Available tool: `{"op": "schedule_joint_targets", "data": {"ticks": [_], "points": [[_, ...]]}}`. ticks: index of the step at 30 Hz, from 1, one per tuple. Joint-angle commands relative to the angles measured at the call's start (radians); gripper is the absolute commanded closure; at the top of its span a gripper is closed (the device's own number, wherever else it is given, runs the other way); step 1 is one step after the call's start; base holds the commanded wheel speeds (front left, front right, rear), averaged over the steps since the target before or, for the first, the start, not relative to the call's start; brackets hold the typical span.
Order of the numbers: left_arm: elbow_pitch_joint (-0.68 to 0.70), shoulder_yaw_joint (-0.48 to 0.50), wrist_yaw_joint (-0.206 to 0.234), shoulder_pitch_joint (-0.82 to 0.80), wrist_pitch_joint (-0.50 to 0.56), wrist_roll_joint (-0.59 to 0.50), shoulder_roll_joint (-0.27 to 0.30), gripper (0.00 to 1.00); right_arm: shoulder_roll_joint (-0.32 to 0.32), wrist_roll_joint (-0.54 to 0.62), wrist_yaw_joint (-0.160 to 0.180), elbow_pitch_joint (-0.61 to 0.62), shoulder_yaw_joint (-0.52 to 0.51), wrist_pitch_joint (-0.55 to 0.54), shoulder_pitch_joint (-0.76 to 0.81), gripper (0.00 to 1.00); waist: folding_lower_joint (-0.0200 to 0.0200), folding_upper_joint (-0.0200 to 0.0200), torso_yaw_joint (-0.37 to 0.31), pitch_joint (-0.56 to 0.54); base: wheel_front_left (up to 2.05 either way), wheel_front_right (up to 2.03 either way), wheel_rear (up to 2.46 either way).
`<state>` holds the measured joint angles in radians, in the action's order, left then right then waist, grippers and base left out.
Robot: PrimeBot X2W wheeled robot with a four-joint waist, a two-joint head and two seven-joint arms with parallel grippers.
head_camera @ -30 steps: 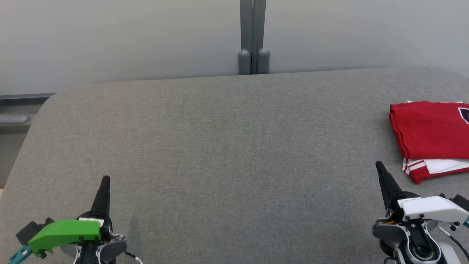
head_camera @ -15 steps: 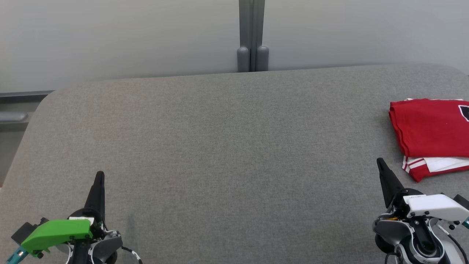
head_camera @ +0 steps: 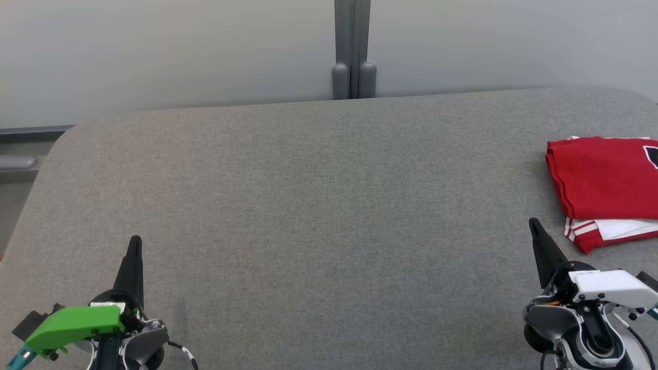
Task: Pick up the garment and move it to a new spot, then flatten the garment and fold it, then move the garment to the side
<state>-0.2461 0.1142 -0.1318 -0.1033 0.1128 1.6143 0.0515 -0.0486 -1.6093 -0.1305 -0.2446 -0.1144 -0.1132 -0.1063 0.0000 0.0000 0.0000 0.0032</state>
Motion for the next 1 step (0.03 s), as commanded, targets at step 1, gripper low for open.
{"op": "schedule_joint_targets", "data": {"ticks": [1], "points": [[0.002, 0.003, -0.003, -0.010, 0.002, 0.001, 0.000, 1.00, -0.004, -0.006, 0.000, -0.002, -0.002, -0.004, -0.006, 1.00, 0.0000, 0.0000, 0.000, 0.000, 0.00, 0.00, 0.00]]}}
